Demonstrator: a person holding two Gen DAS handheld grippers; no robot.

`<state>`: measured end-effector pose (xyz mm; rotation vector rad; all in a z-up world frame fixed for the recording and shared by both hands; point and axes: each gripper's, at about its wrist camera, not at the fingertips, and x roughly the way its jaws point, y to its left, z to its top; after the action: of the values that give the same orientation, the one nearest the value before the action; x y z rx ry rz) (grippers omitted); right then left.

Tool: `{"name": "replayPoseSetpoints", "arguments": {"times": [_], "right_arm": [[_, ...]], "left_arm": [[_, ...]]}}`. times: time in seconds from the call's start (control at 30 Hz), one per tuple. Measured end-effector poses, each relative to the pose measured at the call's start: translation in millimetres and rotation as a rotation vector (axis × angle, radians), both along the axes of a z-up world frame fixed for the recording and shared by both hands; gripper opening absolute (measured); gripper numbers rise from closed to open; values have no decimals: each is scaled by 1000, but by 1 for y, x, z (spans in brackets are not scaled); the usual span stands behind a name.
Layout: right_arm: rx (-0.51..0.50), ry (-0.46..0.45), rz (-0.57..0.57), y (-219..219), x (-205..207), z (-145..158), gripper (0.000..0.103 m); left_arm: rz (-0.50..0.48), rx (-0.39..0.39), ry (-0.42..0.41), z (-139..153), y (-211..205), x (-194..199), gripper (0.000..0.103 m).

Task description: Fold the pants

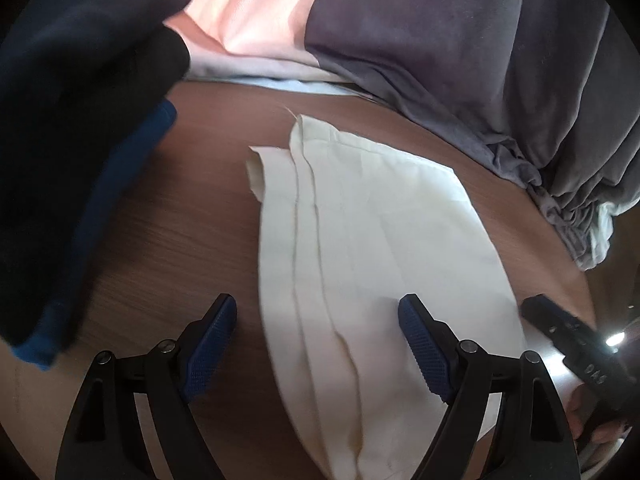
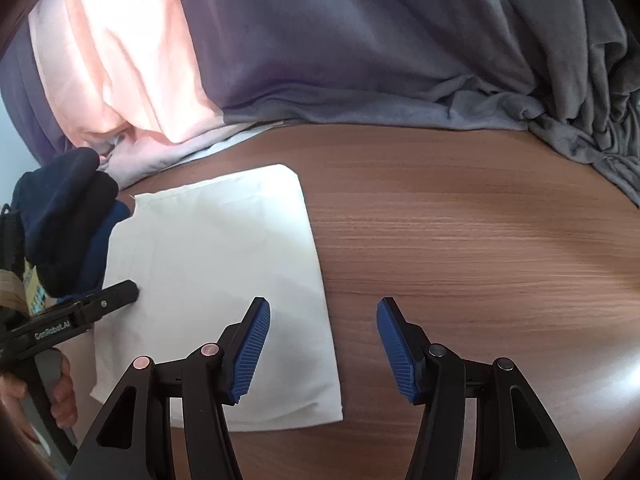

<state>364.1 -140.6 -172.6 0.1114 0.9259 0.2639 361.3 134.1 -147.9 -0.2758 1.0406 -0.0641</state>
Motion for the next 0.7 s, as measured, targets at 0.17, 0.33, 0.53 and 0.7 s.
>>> {"name": "replayPoseSetpoints", "arguments": {"times": [0.17,0.33,0.53,0.7], "right_arm": [[24,13,29,3,9,-11,56],[50,16,41,4,17,-18,56],[82,34,53,4,22,-25,56],[72,14,69,9,23,-24,56]], "left_arm": [[1,-30,8,-4,1,4,83],[-18,-30,-10,-6,0,6,75],[-15,-26,-25,-7,-1,4,58],[-27,-48,-39,-8,2,7,50]]}}
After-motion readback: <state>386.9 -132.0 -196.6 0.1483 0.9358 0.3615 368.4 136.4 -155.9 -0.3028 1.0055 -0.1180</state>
